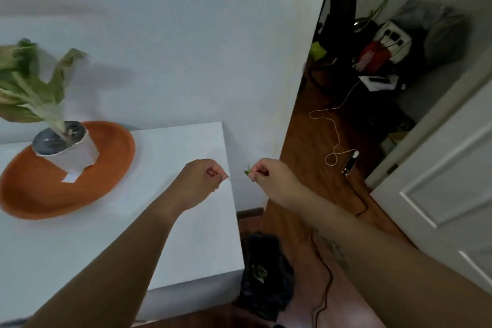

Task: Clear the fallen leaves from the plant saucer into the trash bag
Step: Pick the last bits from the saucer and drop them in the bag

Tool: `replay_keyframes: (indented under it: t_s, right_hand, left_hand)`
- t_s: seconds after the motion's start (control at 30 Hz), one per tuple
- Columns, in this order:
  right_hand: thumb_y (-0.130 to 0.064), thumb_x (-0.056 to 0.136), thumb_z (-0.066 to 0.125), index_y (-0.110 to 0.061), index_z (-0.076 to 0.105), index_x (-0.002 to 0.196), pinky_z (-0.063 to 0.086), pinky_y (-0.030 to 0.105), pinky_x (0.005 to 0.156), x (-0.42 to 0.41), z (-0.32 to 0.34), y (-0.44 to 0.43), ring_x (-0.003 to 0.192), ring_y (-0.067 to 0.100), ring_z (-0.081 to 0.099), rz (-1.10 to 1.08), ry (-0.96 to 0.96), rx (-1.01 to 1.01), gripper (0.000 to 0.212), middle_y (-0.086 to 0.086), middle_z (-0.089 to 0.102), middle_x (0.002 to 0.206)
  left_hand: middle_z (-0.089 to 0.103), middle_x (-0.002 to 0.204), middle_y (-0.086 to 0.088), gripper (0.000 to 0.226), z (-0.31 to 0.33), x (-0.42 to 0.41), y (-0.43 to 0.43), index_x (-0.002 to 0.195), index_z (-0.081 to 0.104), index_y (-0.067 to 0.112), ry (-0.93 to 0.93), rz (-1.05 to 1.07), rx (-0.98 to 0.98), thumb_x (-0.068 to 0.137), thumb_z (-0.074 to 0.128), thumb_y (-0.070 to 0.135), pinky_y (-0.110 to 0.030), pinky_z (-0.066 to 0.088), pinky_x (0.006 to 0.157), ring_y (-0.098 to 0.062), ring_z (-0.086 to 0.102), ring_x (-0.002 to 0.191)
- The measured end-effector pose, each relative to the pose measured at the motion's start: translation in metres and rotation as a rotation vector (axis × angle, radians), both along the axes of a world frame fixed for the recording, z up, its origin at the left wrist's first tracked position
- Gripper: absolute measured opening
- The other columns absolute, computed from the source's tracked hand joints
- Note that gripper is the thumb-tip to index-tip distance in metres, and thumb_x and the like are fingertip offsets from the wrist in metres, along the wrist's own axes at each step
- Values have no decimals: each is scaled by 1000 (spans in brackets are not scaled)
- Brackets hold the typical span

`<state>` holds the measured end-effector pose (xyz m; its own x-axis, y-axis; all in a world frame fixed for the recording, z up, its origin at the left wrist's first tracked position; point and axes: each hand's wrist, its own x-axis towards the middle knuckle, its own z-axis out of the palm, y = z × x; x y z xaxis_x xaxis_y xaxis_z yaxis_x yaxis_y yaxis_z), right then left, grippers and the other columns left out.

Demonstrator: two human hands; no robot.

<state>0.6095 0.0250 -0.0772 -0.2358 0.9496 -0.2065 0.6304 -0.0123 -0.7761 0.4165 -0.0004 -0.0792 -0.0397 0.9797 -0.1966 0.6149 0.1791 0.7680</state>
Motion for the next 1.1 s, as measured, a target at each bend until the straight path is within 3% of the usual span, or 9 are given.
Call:
replay_keyframes:
  t_s: [0.13, 0.37, 0.53, 0.7, 0.8, 0.87, 0.97, 1.0, 1.1]
  right_hand:
    - [-21, 94, 57, -9, 63, 89, 43, 25, 60, 58, -6, -5, 71, 12, 52, -49, -32, -20, 14, 2, 60, 83]
    - [-21, 94, 57, -11, 64, 89, 36, 21, 52, 110, -39, -8, 60, 8, 49, -121, -9, -85, 14, 3, 64, 84]
    - [-21, 92, 59, -17, 60, 83, 42, 27, 69, 126, -77, -8, 89, 19, 60, -140, -72, -146, 10, 5, 68, 99]
    - [-26, 91, 60, -20, 62, 83, 46, 28, 66, 138, -130, -14, 85, 16, 61, -150, -117, -233, 10, 0, 69, 93]
    - [-34, 87, 60, -28, 62, 77, 54, 37, 73, 140, -183, -17, 81, 16, 63, -142, -140, -301, 12, -5, 69, 85]
    - [-28, 89, 61, -21, 64, 81, 51, 33, 71, 138, -210, -20, 82, 20, 62, -170, -126, -333, 11, 1, 68, 84]
    - [-19, 93, 59, -10, 65, 90, 40, 10, 55, 130, -258, -22, 76, 15, 53, -163, -120, -384, 11, 1, 58, 81]
    - [-17, 93, 59, -10, 65, 89, 39, 8, 55, 127, -270, -22, 75, 14, 52, -168, -119, -389, 10, 1, 57, 80]
    - [-14, 91, 59, -19, 58, 75, 46, 29, 71, 120, -318, -27, 79, 20, 55, -194, -101, -426, 17, -2, 55, 73]
  left_hand:
    - [69, 76, -3, 9, -10, 59, 3, 83, 69, 15, -60, -12, -36, 90, 66, 20, -30, 55, 71, -16, 66, 71]
    - [68, 76, -1, 9, -38, 127, 5, 82, 69, 18, -197, 86, -71, 90, 66, 21, -33, 58, 75, -20, 68, 74]
    - [67, 72, 0, 19, -78, 159, 1, 76, 67, 21, -317, 237, -133, 91, 61, 11, -36, 58, 77, -19, 66, 70]
    - [66, 75, -1, 20, -137, 173, -13, 74, 65, 20, -367, 341, -227, 91, 61, 8, -38, 56, 77, -21, 64, 73]
    - [66, 75, -3, 18, -191, 171, -18, 74, 65, 20, -338, 372, -288, 90, 64, 12, -37, 57, 72, -21, 65, 71]
    - [66, 75, -3, 21, -218, 170, -19, 72, 64, 22, -314, 388, -323, 91, 64, 13, -34, 57, 68, -22, 65, 70]
    - [69, 77, -3, 20, -269, 168, -24, 72, 65, 24, -280, 430, -375, 90, 65, 15, -39, 58, 76, -26, 68, 79]
    - [70, 78, -4, 20, -283, 168, -26, 72, 65, 24, -275, 445, -385, 90, 65, 16, -40, 58, 78, -27, 69, 81]
    - [69, 76, -5, 13, -328, 170, -35, 78, 67, 17, -237, 449, -398, 91, 65, 17, -33, 55, 69, -25, 66, 78]
